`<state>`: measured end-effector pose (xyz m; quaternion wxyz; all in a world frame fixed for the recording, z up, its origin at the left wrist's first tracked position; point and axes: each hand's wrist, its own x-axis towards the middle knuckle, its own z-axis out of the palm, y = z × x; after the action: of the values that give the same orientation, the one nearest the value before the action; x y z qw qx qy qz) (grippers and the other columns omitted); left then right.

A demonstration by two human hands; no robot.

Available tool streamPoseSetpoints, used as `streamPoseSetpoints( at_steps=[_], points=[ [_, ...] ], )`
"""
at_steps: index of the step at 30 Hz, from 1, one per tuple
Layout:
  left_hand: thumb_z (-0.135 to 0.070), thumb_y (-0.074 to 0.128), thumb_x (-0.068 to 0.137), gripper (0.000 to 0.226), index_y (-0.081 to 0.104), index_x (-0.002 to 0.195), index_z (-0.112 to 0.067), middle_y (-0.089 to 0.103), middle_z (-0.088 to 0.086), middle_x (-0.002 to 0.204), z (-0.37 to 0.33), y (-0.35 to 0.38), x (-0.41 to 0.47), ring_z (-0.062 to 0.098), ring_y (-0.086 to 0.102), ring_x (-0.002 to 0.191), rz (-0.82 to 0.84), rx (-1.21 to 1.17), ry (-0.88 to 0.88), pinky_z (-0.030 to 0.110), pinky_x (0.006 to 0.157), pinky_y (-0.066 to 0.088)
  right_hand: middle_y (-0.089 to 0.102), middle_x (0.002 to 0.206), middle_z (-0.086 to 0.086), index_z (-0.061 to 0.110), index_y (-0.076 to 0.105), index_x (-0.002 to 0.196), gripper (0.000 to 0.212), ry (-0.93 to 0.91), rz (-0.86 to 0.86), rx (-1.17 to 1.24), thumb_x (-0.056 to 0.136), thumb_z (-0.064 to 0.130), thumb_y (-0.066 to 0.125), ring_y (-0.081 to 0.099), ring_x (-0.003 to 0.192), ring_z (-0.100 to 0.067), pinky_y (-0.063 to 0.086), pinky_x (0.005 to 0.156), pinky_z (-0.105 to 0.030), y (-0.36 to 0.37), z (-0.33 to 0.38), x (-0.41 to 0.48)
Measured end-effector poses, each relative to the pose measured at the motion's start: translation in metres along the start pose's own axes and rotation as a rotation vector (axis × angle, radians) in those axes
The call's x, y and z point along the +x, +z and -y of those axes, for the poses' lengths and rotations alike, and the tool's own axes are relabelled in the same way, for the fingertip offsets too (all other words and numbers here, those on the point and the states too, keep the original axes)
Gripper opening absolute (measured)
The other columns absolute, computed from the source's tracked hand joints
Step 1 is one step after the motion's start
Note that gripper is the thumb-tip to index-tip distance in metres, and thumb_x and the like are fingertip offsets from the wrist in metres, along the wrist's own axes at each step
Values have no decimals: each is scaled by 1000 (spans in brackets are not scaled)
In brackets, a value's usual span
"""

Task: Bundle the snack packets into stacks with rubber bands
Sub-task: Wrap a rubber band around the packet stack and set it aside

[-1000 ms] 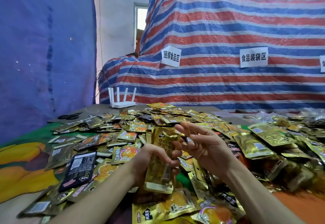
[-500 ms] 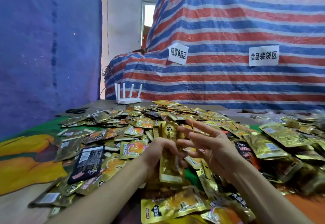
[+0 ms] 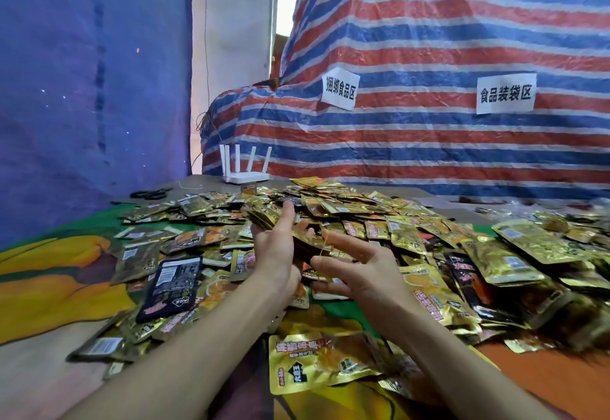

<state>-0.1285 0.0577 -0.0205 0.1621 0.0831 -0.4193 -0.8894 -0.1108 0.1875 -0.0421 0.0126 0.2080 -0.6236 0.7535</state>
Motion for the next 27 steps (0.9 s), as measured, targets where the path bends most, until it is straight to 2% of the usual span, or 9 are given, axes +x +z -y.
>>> streamPoseSetpoints(
  at_steps=[4,8,12,15,18,19,22,24,27],
  points=[
    [-43,64,94,51,66,113,4,74,15,94,1,6,-13,30,73,73,134,26,-92,41,62,61,77,107,3,19,70,126,54,-78,-9,-97,76,4,85,76,93,-24,63,76,-38,4,-3,-3],
    [-45,58,97,42,76,95,-6,77,12,98,6,8,-15,31,75,86,260,121,-86,48,77,62,68,118,13,31,67,124,56,-159,-83,-270,74,16,88,71,102,-7,62,84,-37,4,-4,-6],
    [-52,54,97,43,79,106,-19,75,10,108,6,5,-14,21,75,93,357,240,-77,41,79,61,61,116,23,42,62,112,50,-223,-129,-409,73,28,89,59,110,7,55,91,-32,4,-7,-6],
    [-62,57,91,55,66,128,-22,53,10,141,7,3,-14,26,54,129,348,326,-102,48,109,44,62,116,24,46,61,112,53,-292,-165,-425,66,42,88,55,109,13,48,90,-24,3,-5,-4],
    [-61,58,91,34,80,87,-34,51,16,140,7,3,-17,32,53,127,393,325,-177,51,109,43,54,117,21,71,50,101,60,-205,-155,-437,53,58,82,53,111,4,52,84,-28,0,-2,-3],
    [-59,57,92,36,81,83,-34,57,18,134,8,3,-17,33,59,121,407,313,-204,51,105,47,54,117,17,71,50,98,56,-172,-139,-433,53,57,82,53,109,3,53,78,-26,-1,-2,-3],
    [-54,54,96,51,69,123,-14,68,21,123,13,0,-11,36,65,116,437,251,-241,53,106,46,66,115,8,44,66,106,43,-157,-144,-343,63,48,74,64,103,-5,51,67,-16,-9,1,0],
    [-51,53,97,55,66,124,-5,70,22,117,15,-2,-7,37,67,112,468,221,-261,54,106,47,71,108,9,30,71,106,43,-169,-167,-364,68,50,75,68,98,-8,53,69,-17,-12,5,1],
    [-49,57,95,48,73,114,-8,73,20,110,15,-4,-5,35,71,105,526,212,-270,48,92,56,67,112,9,32,63,123,61,-99,-72,-550,69,52,84,66,100,-4,56,76,-21,-14,10,-2]
  ],
)
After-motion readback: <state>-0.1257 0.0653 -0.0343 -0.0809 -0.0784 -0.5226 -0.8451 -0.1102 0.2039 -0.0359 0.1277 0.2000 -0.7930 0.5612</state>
